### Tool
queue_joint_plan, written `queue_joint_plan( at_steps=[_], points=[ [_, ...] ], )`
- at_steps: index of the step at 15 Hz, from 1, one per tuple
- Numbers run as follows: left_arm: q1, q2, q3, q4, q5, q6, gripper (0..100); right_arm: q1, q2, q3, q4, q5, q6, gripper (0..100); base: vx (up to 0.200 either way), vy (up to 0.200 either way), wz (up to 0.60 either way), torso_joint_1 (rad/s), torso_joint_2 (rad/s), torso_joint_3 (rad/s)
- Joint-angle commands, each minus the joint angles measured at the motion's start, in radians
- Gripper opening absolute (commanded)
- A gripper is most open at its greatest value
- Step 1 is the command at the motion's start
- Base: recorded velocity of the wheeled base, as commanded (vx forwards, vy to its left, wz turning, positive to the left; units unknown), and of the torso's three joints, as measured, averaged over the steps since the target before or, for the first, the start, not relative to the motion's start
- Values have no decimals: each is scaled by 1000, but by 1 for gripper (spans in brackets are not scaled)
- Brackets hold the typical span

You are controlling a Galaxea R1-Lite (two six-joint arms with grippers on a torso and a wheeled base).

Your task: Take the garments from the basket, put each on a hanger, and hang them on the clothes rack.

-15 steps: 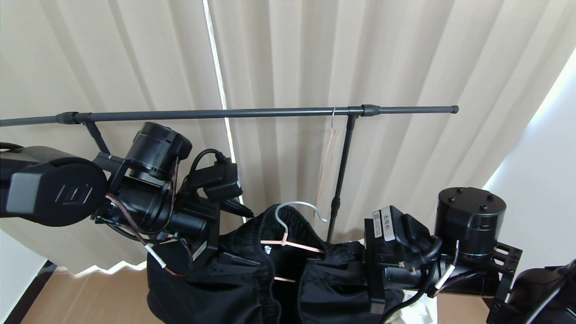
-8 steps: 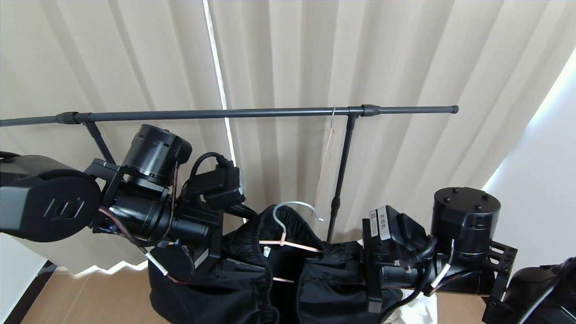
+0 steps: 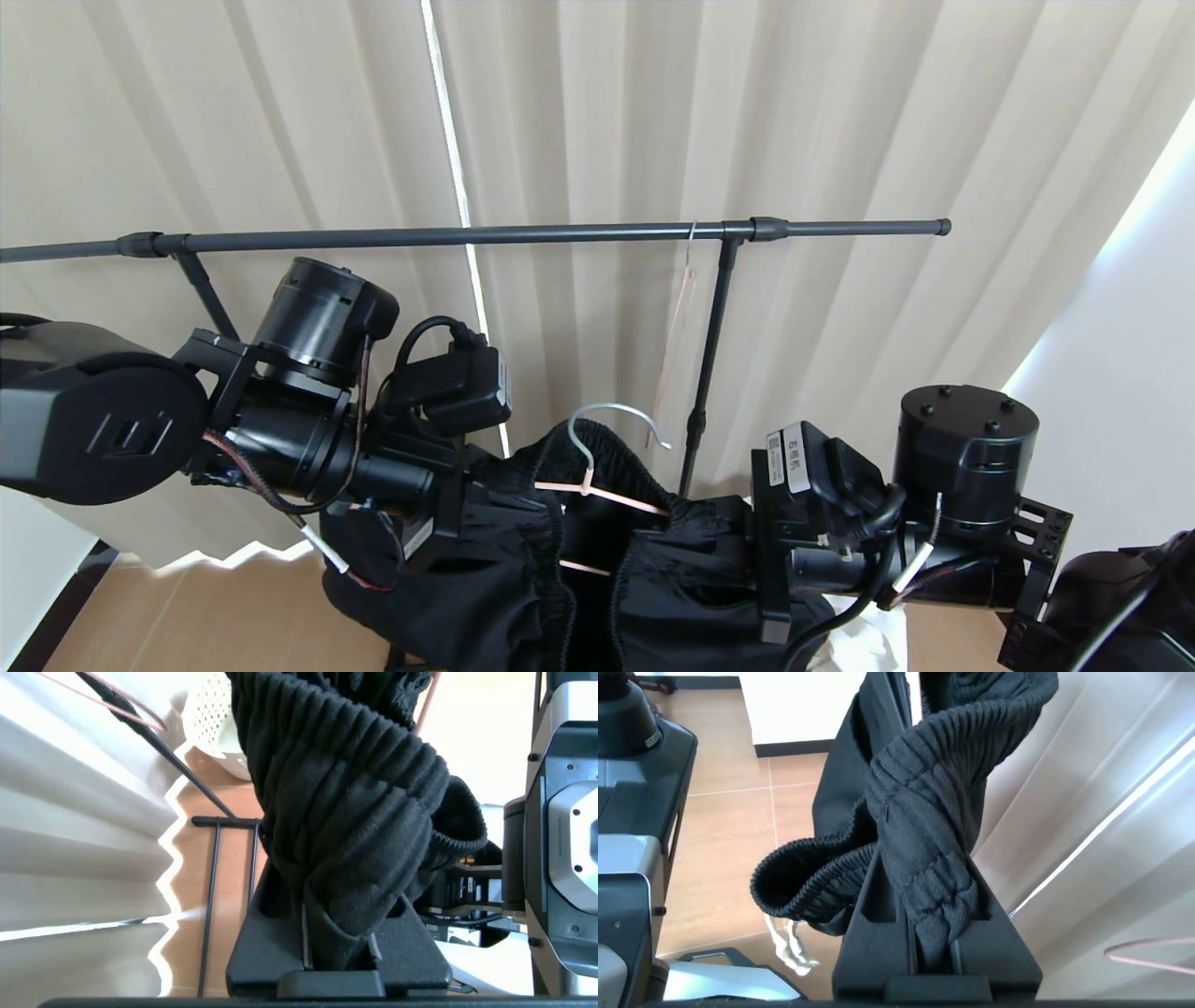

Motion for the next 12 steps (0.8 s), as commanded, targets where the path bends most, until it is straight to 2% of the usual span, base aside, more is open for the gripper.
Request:
queue_joint_plan(
  at_steps=[1,6,9,10,12],
  points=[
    [0,-7,3,0,0,0,0,0,2,0,1,0,-1,0,0,0,0,0,0,0],
    [3,-10,-2,-2,5,0,0,0,2,-7,7,-38,-4,0,0,0,0,0,0,0],
    [7,-10,12,-57,14,-5,0,-2,2,-1,2,-41,-39,0,0,0,0,0,0,0],
    [5,-10,13,-65,14,-14,0,-2,2,-4,2,-41,-43,100,0,0,0,0,0,0],
    [7,-10,12,-80,14,-22,0,-2,0,-12,7,-43,-27,100,0,0,0,0,0,0]
  ],
)
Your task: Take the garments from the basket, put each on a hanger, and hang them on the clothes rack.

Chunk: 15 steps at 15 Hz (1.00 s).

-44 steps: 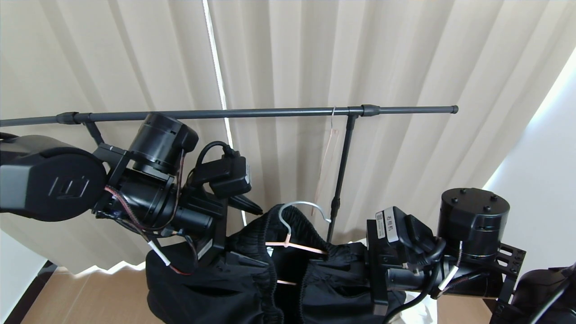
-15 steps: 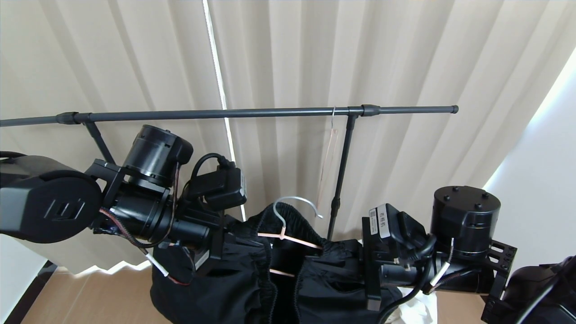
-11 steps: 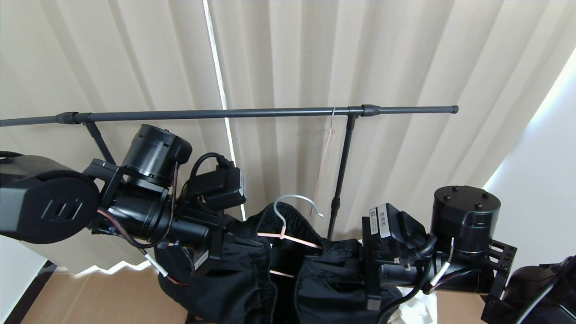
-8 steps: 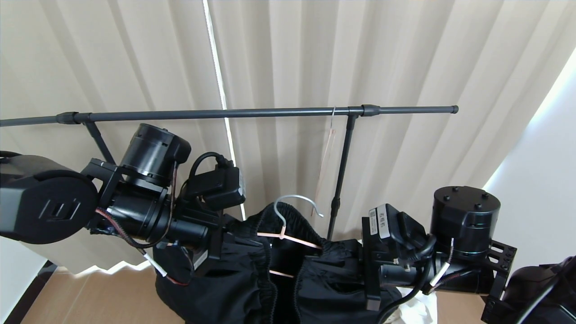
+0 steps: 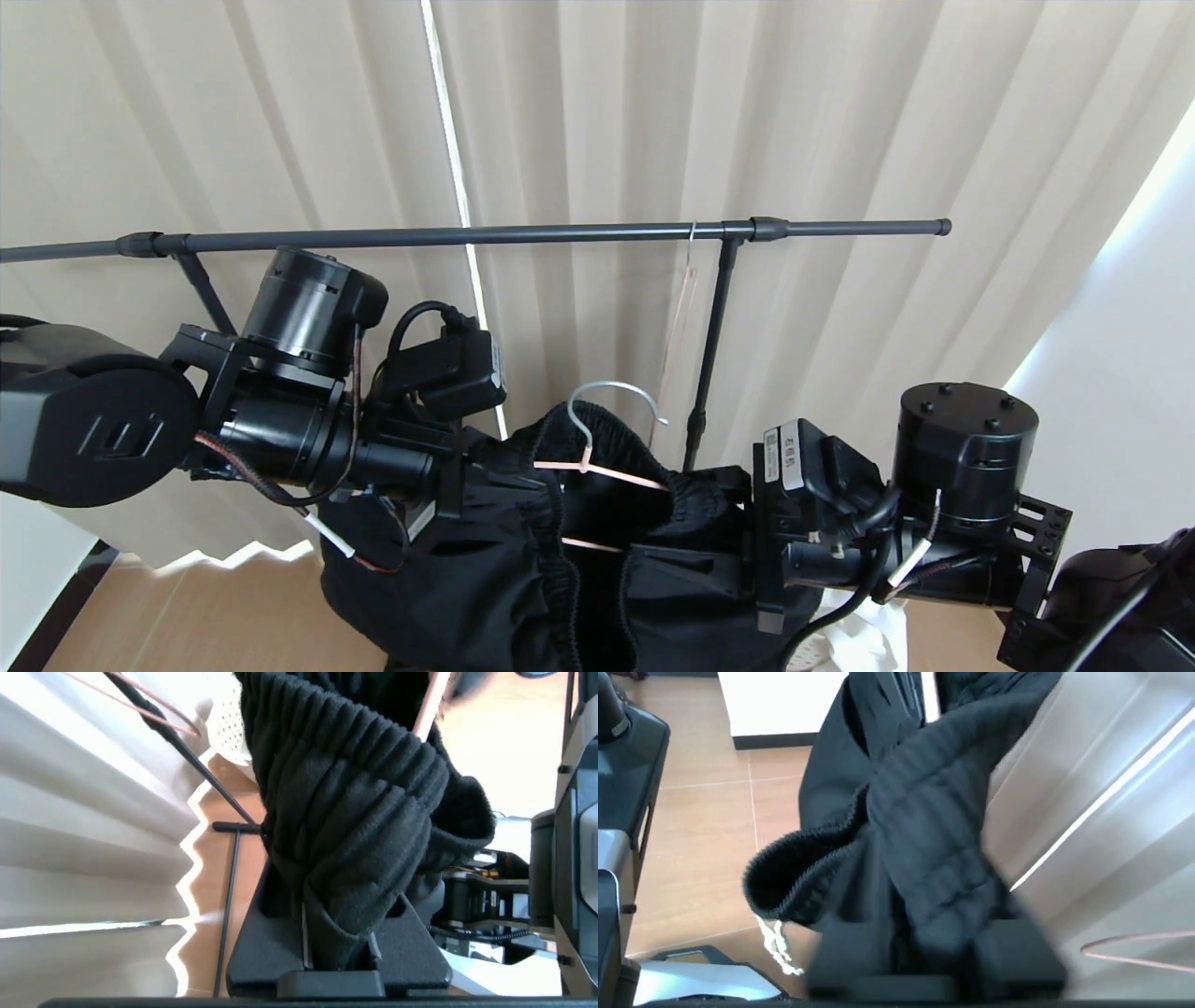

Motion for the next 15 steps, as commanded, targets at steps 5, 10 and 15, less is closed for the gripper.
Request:
queue_joint_plan(
  at_steps=[5,10,15],
  points=[
    [27,-11,4,-30,-1,-1,0,-46,-9,-22,-6,2,6,100,0,0,0,0,0,0],
    [70,-48,19,-43,-1,-8,0,-81,-47,-34,-4,15,72,100,0,0,0,0,0,0],
    [86,-96,28,-53,-1,-75,0,-184,-44,-54,-4,176,133,100,0,0,0,0,0,0]
  ],
)
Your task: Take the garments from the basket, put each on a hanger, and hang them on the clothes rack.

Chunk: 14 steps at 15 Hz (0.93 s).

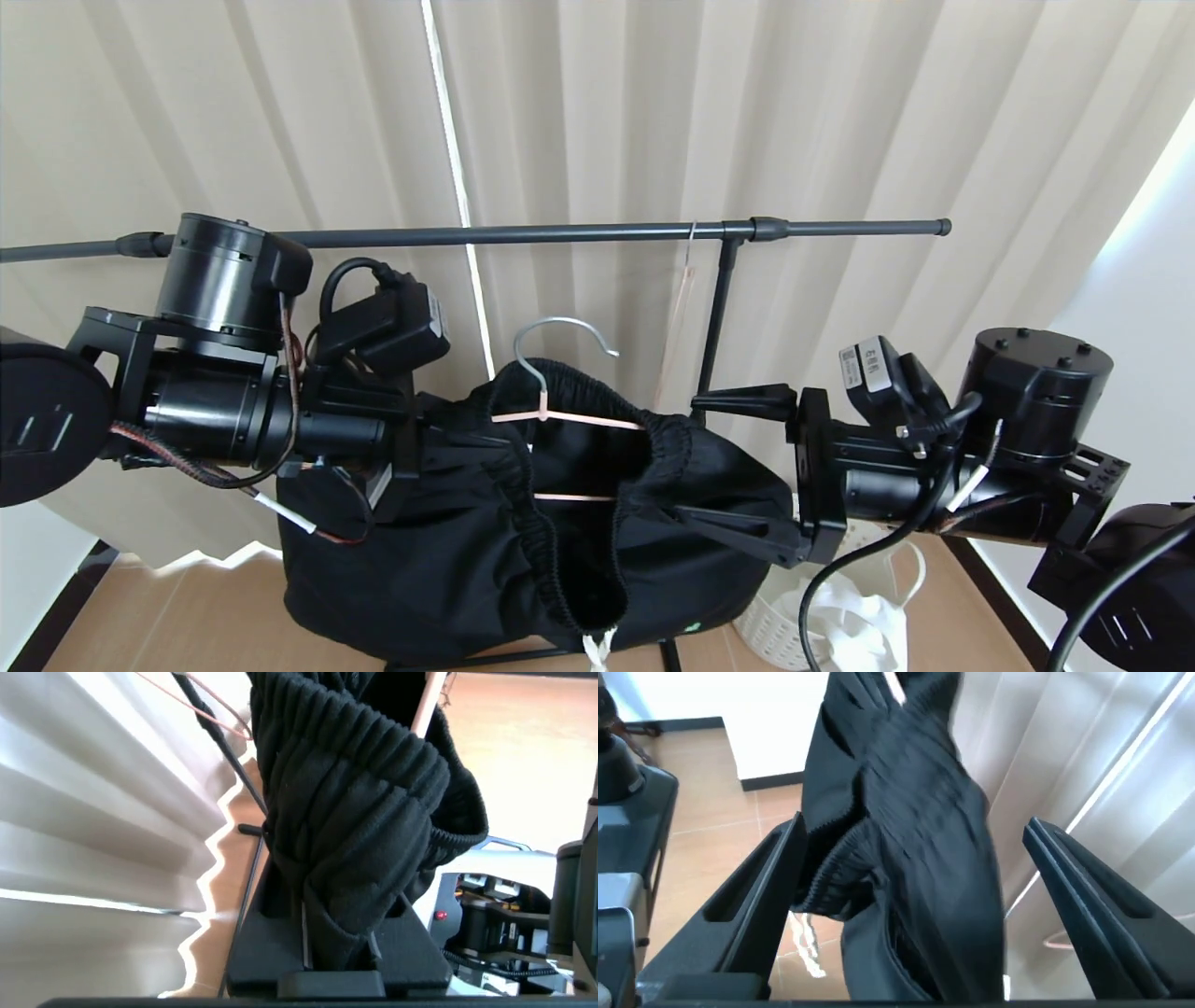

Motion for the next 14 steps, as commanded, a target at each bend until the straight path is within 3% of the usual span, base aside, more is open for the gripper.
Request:
queue_joint_plan(
  at_steps=[1,4,14],
  points=[
    [16,-27,10,0,0,-1,0,-45,17,-18,1,26,1,100,0,0,0,0,0,0],
    [30,-59,22,0,0,-18,0,-88,51,-35,1,67,1,100,0,0,0,0,0,0],
    [86,-162,59,-43,0,-138,0,-110,160,-60,-4,66,-6,100,0,0,0,0,0,0]
  ],
)
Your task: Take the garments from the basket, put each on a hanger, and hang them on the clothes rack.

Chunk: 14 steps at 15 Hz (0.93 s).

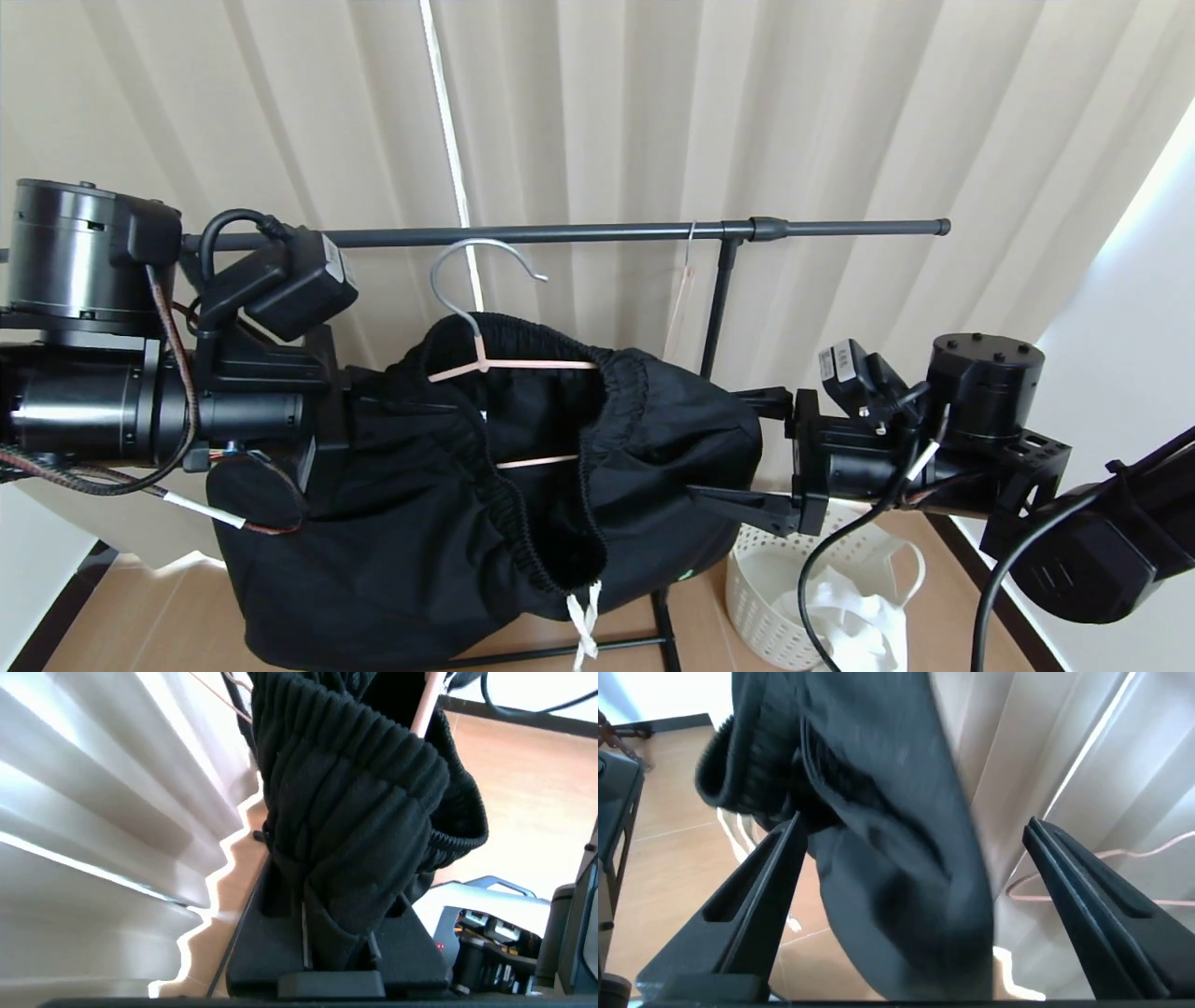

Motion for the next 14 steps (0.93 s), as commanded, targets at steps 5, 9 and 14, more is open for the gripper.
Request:
queue_joint_plan(
  at_steps=[5,9,14],
  points=[
    [39,-63,12,0,-1,-20,0,-16,71,-21,-1,0,-4,100,0,0,0,0,0,0],
    [44,-75,12,-1,-1,-42,0,-16,99,-27,-1,-1,-31,100,0,0,0,0,0,0],
    [53,-83,12,-9,-1,-48,0,-18,119,-58,2,-8,-27,0,0,0,0,0,0,0]
  ],
)
